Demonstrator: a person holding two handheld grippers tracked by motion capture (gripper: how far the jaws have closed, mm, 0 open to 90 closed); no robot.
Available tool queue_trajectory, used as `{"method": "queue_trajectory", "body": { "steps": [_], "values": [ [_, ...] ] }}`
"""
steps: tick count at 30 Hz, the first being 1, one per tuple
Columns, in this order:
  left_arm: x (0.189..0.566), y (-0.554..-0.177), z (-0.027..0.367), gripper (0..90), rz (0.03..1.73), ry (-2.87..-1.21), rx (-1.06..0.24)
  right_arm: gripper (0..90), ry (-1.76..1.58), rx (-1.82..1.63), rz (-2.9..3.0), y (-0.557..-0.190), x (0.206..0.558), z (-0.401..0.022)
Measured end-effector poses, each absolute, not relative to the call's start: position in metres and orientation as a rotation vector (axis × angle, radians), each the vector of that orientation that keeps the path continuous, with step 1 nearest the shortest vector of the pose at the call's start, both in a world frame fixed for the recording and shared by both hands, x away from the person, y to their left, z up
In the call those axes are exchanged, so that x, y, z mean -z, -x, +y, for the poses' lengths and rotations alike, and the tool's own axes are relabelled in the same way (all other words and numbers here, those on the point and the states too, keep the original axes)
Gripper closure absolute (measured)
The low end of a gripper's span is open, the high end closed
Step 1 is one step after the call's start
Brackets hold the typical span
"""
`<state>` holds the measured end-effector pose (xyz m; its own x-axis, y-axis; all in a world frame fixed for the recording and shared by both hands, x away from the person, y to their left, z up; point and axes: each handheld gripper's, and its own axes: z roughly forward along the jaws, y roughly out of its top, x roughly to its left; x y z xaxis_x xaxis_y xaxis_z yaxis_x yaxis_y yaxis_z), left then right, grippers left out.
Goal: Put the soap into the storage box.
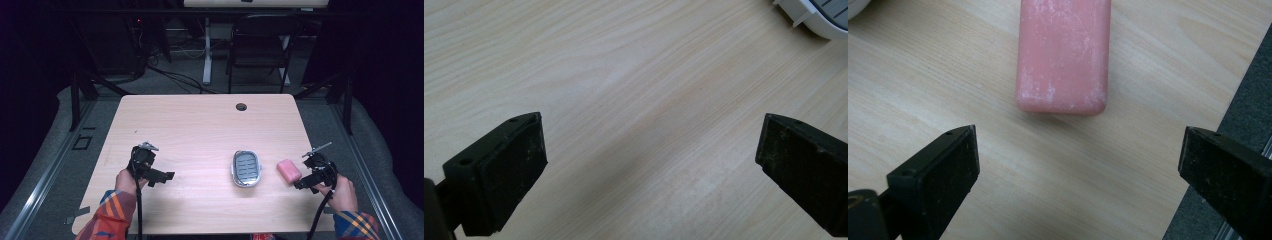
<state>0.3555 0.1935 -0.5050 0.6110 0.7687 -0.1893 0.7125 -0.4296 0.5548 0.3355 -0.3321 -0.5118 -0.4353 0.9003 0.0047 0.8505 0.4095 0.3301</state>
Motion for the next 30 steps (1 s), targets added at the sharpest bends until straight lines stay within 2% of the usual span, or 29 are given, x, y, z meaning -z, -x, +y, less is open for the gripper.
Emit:
{"method": "queue_trajectory", "body": {
  "steps": [14, 30],
  "values": [
    [0.505, -0.355, 0.194, 0.0, 1.159, -2.24, -0.125, 1.5, -1.561, -0.423, 2.503, -0.346, 0.51, -0.327],
    [0.506, -0.356, 0.192, 0.0, 1.166, -2.245, -0.11, 0.0, -1.574, -0.314, 2.59, -0.378, 0.518, -0.315]
  ]
}}
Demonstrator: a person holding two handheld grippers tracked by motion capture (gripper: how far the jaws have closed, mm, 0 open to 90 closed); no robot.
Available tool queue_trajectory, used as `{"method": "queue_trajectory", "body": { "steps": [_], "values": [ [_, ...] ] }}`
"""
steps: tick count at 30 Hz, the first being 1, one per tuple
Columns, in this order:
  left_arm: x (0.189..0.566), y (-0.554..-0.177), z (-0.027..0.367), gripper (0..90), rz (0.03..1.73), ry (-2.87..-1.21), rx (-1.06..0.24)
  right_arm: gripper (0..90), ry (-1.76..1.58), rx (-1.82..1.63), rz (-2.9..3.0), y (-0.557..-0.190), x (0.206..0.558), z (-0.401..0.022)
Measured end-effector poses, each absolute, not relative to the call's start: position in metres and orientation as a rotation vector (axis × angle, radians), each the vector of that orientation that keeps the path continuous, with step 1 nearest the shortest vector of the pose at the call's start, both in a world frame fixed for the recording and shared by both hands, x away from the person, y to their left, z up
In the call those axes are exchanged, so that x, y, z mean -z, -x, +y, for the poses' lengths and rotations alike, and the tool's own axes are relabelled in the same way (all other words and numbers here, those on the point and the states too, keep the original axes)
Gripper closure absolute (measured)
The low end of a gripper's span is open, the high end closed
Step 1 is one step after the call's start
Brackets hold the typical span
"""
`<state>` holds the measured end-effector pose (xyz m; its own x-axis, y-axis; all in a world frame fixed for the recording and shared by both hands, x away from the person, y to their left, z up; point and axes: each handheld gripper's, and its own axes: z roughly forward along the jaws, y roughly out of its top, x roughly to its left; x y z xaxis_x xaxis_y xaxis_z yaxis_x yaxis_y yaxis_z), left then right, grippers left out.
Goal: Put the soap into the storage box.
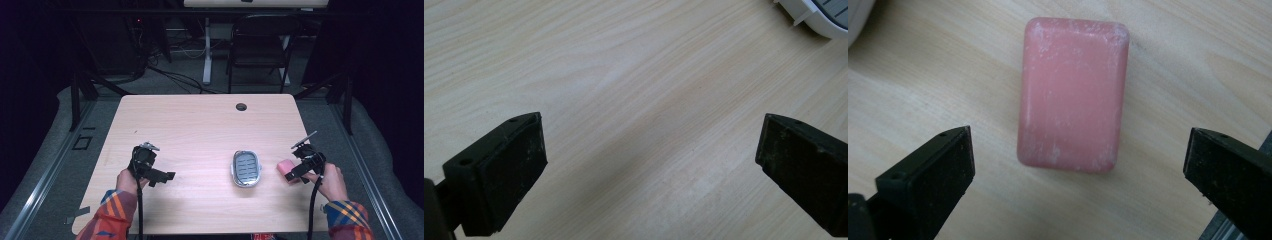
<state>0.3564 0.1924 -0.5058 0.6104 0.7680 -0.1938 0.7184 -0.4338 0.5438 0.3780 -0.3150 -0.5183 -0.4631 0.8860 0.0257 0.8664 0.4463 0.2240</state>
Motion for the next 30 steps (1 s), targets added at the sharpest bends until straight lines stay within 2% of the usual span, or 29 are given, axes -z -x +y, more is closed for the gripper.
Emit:
{"method": "queue_trajectory", "body": {
  "steps": [13, 22, 27, 29, 30],
  "values": [
    [0.506, -0.356, 0.193, 0.0, 1.163, -2.244, -0.107, 0.2, -1.636, -0.23, 2.614, -0.403, 0.533, -0.303],
    [0.506, -0.356, 0.193, 0.0, 1.163, -2.244, -0.105, 12.9, -1.673, -0.181, 2.592, -0.408, 0.538, -0.295],
    [0.506, -0.356, 0.191, 0.0, 1.163, -2.247, -0.099, 16.4, -1.668, -0.105, 2.61, -0.41, 0.539, -0.293],
    [0.506, -0.356, 0.192, 0.0, 1.165, -2.245, -0.101, 23.2, -1.689, -0.114, 2.597, -0.411, 0.542, -0.293],
    [0.506, -0.357, 0.193, 0.0, 1.167, -2.248, -0.097, 23.4, -1.699, -0.115, 2.586, -0.41, 0.544, -0.292]
  ]
}}
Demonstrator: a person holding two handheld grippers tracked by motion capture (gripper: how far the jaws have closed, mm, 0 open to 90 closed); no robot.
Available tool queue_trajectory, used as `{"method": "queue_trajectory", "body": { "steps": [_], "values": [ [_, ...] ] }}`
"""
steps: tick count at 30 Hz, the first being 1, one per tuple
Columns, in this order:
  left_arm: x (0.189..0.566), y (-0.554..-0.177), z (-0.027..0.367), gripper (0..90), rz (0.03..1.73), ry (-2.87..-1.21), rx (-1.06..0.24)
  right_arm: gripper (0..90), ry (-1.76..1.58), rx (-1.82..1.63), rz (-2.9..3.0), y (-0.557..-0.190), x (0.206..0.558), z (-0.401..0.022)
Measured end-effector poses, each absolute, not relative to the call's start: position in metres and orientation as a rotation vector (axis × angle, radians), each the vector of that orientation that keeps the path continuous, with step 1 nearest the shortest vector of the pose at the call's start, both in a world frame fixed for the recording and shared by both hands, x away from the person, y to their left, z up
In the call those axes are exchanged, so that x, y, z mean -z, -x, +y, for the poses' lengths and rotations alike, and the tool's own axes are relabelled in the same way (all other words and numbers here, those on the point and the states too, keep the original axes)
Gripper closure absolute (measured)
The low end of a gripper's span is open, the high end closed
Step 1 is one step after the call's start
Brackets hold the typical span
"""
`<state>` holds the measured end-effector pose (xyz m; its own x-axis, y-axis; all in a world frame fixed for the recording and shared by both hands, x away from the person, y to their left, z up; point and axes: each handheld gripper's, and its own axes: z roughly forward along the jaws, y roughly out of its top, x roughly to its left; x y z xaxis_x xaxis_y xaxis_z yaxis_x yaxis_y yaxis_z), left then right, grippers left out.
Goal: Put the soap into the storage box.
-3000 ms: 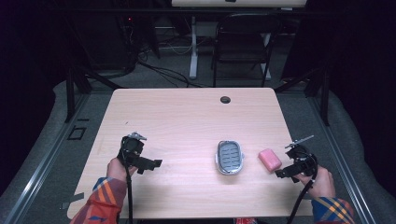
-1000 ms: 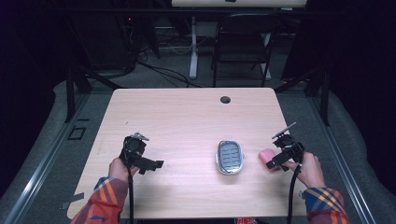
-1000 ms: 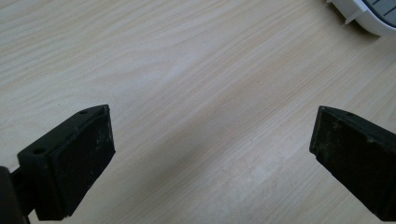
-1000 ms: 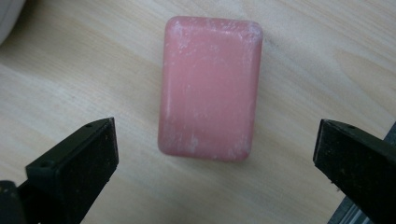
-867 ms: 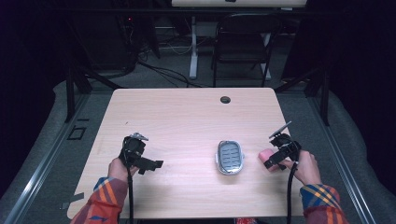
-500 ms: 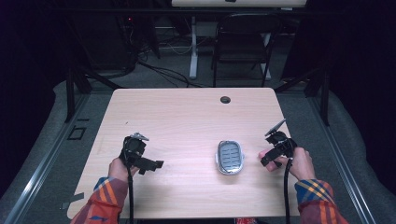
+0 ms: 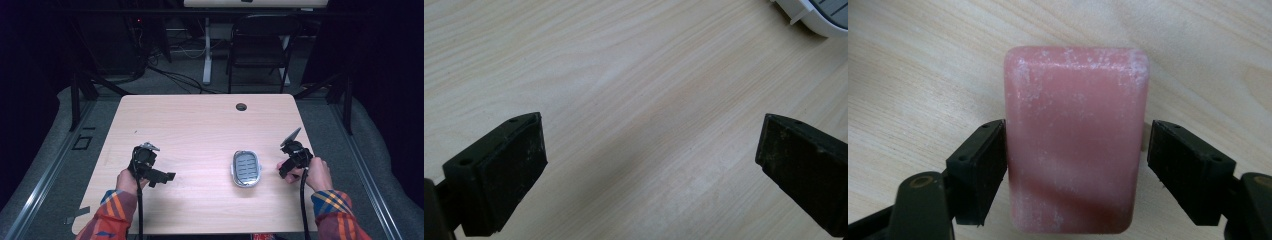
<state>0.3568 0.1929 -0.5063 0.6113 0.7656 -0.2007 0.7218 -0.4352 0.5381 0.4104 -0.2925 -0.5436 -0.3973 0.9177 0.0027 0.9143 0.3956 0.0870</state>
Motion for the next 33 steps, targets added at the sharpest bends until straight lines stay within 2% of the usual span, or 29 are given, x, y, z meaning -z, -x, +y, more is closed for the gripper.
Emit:
{"method": "queue_trajectory", "body": {
  "steps": [3, 5, 6, 20, 33],
  "values": [
    [0.507, -0.357, 0.192, 0.0, 1.167, -2.245, -0.099, 31.1, -1.7, -0.116, 2.597, -0.411, 0.544, -0.294],
    [0.507, -0.356, 0.192, 0.0, 1.167, -2.244, -0.099, 32.4, -1.693, -0.096, 2.608, -0.412, 0.543, -0.294],
    [0.507, -0.357, 0.192, 0.0, 1.167, -2.246, -0.097, 36.5, -1.705, -0.128, 2.608, -0.411, 0.545, -0.294],
    [0.506, -0.357, 0.193, 0.0, 1.169, -2.248, -0.1, 37.1, -1.715, -0.093, 2.605, -0.41, 0.534, -0.296],
    [0.506, -0.357, 0.193, 0.0, 1.161, -2.248, -0.093, 37.2, -1.77, -0.217, 2.555, -0.405, 0.517, -0.299]
  ]
}}
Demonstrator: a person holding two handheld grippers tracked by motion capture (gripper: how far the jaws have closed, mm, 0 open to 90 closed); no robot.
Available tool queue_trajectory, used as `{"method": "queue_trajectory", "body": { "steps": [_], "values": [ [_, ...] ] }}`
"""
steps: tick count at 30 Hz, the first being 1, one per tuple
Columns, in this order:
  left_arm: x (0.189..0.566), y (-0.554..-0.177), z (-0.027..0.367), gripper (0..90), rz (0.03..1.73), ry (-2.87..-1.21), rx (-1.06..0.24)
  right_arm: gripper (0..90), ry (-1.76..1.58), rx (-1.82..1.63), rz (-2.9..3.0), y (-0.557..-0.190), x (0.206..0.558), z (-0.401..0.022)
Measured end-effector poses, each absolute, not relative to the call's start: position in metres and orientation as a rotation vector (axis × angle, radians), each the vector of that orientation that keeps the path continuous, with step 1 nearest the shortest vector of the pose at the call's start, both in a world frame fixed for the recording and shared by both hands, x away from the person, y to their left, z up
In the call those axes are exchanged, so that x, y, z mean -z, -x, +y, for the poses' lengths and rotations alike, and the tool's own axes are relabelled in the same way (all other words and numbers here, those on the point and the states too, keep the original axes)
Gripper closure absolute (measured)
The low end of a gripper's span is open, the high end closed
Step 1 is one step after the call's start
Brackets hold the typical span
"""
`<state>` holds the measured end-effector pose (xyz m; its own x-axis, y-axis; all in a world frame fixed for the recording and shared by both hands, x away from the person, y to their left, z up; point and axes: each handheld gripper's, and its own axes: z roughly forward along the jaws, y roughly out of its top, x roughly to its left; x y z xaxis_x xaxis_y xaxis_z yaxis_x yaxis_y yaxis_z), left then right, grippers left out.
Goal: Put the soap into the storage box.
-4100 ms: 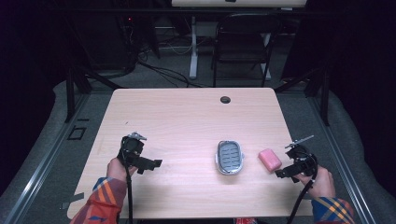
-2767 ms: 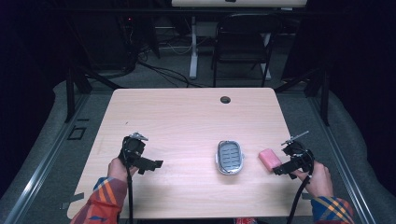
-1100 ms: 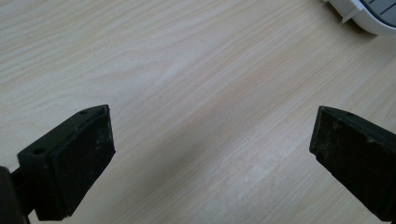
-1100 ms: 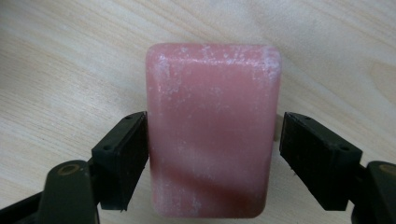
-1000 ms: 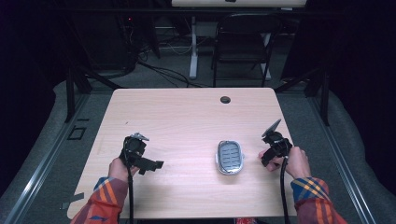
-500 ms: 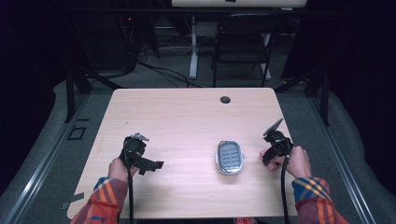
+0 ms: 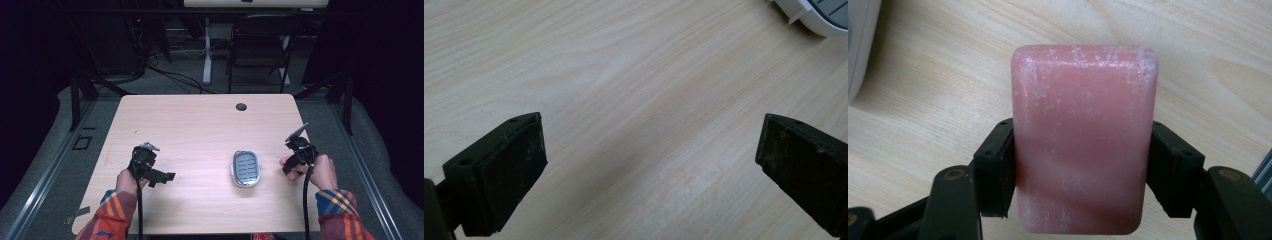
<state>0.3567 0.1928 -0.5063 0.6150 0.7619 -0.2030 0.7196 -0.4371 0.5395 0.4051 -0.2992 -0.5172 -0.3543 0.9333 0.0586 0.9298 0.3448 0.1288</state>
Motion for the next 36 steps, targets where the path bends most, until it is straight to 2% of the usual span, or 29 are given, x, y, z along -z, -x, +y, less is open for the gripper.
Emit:
{"method": "queue_trajectory", "body": {
  "steps": [18, 36],
  "values": [
    [0.506, -0.356, 0.194, 0.0, 1.171, -2.237, -0.089, 37.2, -1.748, -0.23, 2.571, -0.399, 0.495, -0.295],
    [0.507, -0.356, 0.196, 0.0, 1.18, -2.222, -0.087, 37.2, -1.687, -0.224, 2.595, -0.397, 0.465, -0.271]
  ]
}}
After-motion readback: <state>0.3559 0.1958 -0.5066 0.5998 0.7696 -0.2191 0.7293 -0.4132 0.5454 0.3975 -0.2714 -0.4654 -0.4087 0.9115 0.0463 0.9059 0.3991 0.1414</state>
